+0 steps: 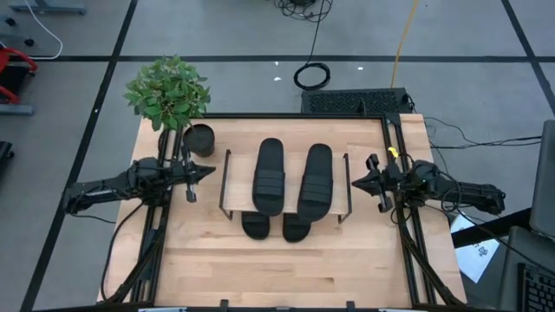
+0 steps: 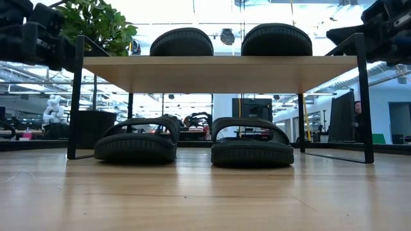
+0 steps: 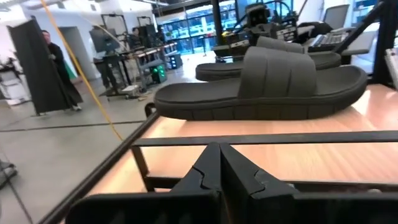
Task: Pick and place slides into the shelf
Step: Return to Home Position
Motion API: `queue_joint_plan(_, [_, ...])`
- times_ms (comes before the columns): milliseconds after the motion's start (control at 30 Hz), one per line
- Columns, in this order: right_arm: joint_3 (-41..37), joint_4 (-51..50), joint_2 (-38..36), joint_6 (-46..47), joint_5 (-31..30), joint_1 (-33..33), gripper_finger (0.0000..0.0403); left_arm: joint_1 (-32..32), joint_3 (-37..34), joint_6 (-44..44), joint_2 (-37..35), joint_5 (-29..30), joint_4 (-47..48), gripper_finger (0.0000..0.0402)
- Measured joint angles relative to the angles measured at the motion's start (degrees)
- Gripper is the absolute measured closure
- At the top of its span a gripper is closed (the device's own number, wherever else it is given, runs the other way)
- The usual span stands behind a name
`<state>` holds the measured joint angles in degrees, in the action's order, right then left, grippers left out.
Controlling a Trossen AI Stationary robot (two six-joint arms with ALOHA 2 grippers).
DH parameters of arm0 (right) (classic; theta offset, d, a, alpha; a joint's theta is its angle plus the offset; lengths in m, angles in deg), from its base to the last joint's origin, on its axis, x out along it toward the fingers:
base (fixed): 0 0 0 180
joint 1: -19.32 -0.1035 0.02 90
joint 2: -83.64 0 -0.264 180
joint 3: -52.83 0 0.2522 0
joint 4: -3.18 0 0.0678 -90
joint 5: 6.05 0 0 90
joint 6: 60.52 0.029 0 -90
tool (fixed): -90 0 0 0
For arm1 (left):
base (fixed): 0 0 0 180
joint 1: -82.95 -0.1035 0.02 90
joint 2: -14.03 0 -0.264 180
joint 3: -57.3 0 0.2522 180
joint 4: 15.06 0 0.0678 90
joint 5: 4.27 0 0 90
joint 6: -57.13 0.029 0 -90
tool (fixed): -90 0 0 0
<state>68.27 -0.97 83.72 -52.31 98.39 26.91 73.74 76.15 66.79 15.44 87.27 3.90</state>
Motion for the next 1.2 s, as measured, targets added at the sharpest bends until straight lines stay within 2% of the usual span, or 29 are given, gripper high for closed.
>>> queue_joint_plan(133, [-0.6, -0.9, 0.1, 0.3, -2.8, -0.2, 0.0403, 0.0, -0.9, -0.7, 0.0, -1.3, -0.1, 0.0401])
queue_joint_plan(433, [-0.7, 0.2, 0.1, 3.0, 0.3, -2.1, 0.0403, 0.0, -2.3, -1.6, 0.0, -1.3, -1.0, 0.0401])
queue_joint_plan(733, [-0.8, 0.0, 0.9, -2.8, -6.9, -9.3, 0.0403, 2.7, -2.4, -2.0, 0.0, -1.9, -2.4, 0.0401])
queue_joint_plan(933, [-0.8, -4.3, 1.8, -4.4, -7.2, -10.0, 0.0403, 4.7, -2.4, -1.4, 0.0, -1.7, -2.4, 0.0401])
queue_joint_plan(1200, [-0.8, -4.7, 2.6, -5.7, -7.2, -10.0, 0.0403, 8.1, -2.4, 0.4, 0.0, -1.6, -1.9, 0.0401])
